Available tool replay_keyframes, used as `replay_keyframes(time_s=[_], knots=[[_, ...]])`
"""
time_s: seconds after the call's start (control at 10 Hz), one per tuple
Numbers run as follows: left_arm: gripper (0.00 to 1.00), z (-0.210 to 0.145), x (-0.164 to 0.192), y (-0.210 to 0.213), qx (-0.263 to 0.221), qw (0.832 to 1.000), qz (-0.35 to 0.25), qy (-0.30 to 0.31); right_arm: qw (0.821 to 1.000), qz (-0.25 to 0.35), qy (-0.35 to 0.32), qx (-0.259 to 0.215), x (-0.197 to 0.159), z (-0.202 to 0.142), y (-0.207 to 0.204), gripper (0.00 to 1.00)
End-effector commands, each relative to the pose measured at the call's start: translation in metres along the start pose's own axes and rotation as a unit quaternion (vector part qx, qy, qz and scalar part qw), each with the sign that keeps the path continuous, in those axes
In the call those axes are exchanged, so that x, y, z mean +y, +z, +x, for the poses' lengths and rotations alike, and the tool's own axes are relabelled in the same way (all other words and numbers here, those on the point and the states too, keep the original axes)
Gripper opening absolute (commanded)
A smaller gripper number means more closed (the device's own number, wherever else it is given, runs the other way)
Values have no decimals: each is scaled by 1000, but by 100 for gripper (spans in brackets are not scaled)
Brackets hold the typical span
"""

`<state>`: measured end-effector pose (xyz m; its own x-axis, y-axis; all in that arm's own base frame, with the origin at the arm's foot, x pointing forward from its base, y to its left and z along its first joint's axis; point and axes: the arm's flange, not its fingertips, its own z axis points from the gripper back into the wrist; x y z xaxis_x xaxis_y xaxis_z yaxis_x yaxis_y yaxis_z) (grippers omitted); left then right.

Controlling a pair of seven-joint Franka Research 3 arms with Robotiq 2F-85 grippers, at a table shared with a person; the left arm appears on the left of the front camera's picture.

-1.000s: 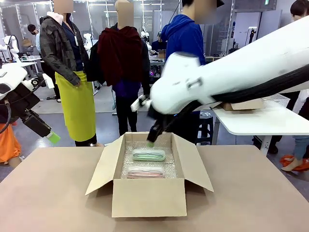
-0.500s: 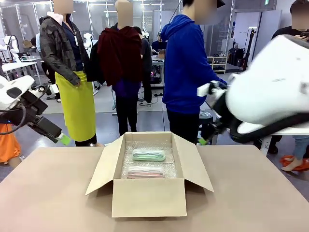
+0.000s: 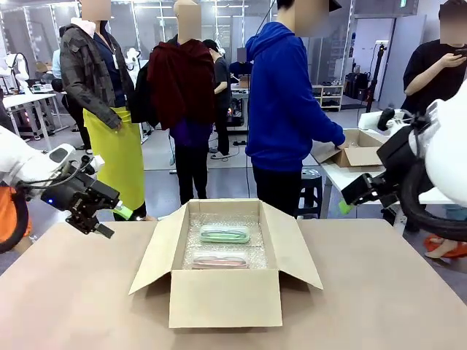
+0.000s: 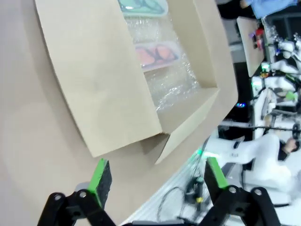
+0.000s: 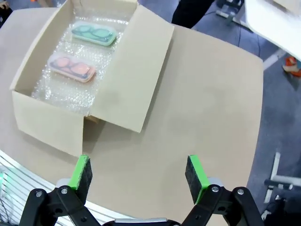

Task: Pack the glasses set securely to prepare it for shipping.
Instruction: Position the Package Box on the left side of the table.

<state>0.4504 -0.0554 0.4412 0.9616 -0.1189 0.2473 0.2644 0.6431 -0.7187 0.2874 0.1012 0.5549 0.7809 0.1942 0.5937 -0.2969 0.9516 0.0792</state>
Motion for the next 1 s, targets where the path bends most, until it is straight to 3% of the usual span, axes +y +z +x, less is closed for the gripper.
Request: replay_keyframes(time_s=[0.0, 0.1, 0.2, 0.4, 0.5, 0.6, 0.9], knots=[[100, 8, 0, 7, -33, 999, -12, 17, 1000, 3, -21, 9, 1, -44, -2, 100], [100, 10, -6, 14, -64, 998, -6, -8, 1000, 0, 0, 0, 0, 0, 0, 100], [100, 5, 7, -1, -13, 1000, -10, 21, 1000, 0, 0, 0, 0, 0, 0, 100], [100, 5, 7, -1, -13, 1000, -10, 21, 1000, 0, 0, 0, 0, 0, 0, 100], [100, 9, 5, 3, -26, 999, -8, 22, 1000, 0, 0, 0, 0, 0, 0, 100], [100, 38, 12, 3, -93, 992, -29, 76, 1000, 0, 0, 0, 0, 0, 0, 100], [100, 69, 68, -15, -112, 977, -121, 138, 1000, 0, 0, 0, 0, 0, 0, 100]])
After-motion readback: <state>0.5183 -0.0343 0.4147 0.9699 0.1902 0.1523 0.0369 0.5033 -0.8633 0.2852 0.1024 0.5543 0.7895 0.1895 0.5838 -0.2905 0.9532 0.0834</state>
